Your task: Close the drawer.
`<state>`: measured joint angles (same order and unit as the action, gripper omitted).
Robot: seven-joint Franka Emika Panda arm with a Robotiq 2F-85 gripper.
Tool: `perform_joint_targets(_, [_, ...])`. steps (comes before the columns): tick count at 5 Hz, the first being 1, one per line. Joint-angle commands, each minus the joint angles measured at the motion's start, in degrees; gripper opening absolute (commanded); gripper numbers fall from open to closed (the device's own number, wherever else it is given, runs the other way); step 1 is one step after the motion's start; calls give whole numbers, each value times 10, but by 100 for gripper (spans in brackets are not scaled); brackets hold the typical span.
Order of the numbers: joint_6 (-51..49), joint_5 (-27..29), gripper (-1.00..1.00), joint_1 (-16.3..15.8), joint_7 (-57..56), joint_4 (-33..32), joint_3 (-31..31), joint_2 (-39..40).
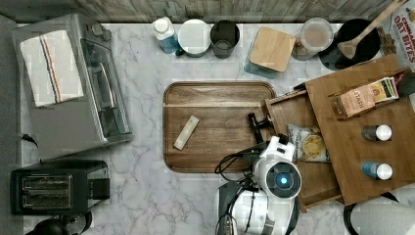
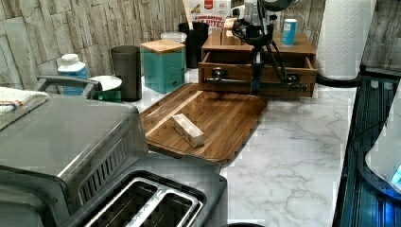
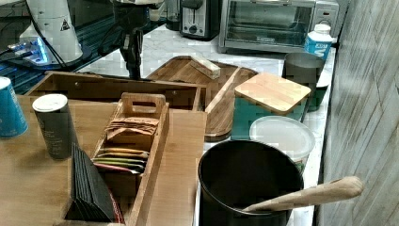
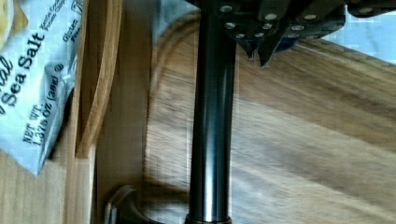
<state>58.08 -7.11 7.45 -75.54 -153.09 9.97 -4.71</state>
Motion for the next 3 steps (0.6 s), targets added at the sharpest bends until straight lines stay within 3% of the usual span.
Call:
perform_joint_targets(1, [11, 82, -100, 47, -157, 196, 80, 74])
perform_joint_targets(2, [-1, 74, -100, 63, -161, 243, 87, 98])
perform_joint_targets(3, [113, 68, -100, 61, -198, 208, 104, 76])
